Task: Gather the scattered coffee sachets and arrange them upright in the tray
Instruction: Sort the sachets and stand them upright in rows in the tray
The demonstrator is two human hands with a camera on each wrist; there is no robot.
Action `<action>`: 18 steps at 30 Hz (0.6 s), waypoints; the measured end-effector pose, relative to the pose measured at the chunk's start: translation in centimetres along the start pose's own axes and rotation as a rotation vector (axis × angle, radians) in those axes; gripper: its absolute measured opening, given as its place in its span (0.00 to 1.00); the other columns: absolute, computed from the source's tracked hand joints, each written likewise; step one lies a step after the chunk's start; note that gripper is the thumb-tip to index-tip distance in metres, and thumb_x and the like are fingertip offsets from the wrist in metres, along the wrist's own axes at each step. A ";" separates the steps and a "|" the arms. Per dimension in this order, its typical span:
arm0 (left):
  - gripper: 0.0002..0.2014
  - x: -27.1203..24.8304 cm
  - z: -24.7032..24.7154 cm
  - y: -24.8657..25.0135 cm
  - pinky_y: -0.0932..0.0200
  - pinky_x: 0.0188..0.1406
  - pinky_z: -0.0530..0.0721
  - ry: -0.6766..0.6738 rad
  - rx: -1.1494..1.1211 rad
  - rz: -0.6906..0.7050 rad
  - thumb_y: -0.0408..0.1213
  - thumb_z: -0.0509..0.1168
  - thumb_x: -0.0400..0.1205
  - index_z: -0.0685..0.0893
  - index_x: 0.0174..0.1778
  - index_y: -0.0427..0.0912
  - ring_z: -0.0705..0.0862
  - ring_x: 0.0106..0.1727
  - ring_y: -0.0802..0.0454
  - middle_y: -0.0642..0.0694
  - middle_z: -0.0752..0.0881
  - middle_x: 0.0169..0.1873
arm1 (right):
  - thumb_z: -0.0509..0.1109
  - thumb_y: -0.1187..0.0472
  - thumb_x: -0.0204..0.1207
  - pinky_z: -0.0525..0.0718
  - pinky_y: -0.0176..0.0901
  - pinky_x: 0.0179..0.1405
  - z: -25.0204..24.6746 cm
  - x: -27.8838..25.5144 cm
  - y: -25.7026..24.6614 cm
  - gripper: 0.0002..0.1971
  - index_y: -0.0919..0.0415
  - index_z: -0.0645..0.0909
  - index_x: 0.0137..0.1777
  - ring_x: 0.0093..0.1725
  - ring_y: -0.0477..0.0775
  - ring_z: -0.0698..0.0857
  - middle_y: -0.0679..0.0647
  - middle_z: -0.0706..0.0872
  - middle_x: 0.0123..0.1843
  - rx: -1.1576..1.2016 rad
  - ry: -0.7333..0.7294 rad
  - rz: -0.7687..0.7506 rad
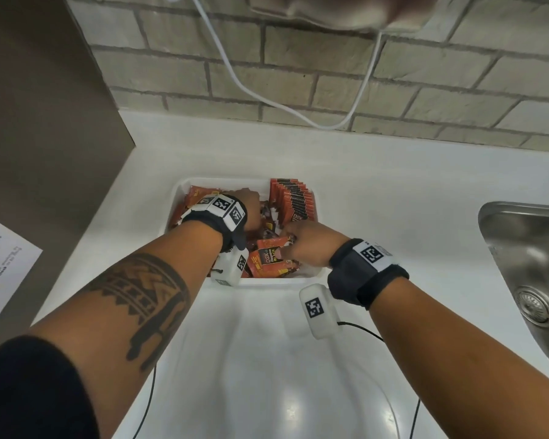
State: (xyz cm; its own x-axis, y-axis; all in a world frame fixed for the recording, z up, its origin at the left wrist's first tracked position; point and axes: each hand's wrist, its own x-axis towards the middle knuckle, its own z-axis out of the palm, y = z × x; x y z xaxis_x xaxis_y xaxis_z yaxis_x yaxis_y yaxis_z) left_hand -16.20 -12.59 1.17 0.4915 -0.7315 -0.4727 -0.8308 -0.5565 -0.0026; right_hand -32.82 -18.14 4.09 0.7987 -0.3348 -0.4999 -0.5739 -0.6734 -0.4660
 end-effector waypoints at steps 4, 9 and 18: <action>0.23 0.4 -0.5 -0.2 0.57 0.34 0.83 -0.019 0.022 -0.015 0.42 0.78 0.73 0.82 0.59 0.35 0.83 0.41 0.45 0.45 0.81 0.40 | 0.69 0.52 0.83 0.82 0.52 0.66 0.2 0.5 -0.4 0.20 0.59 0.79 0.72 0.62 0.58 0.83 0.56 0.85 0.65 -0.024 -0.038 0.012; 0.37 0.3 -0.3 -0.8 0.51 0.50 0.84 0.023 -0.065 -0.036 0.39 0.80 0.71 0.71 0.73 0.37 0.84 0.60 0.39 0.39 0.82 0.64 | 0.68 0.52 0.83 0.81 0.52 0.67 -0.1 0.9 -0.9 0.21 0.58 0.78 0.73 0.63 0.57 0.82 0.55 0.84 0.68 -0.051 -0.081 0.008; 0.20 -0.5 -1.2 -1.2 0.55 0.51 0.85 -0.060 -0.067 0.071 0.38 0.77 0.75 0.88 0.62 0.37 0.87 0.57 0.44 0.41 0.88 0.59 | 0.68 0.52 0.84 0.77 0.44 0.59 -0.3 0.9 -1.2 0.21 0.59 0.77 0.74 0.60 0.54 0.81 0.54 0.84 0.68 -0.050 -0.098 -0.029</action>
State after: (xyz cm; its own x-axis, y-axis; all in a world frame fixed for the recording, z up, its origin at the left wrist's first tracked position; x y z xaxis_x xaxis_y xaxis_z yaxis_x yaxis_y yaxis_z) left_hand -15.13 -12.04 2.47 0.4138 -0.7459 -0.5219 -0.8427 -0.5307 0.0903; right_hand -31.36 -17.82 4.48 0.7919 -0.2507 -0.5568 -0.5394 -0.7145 -0.4455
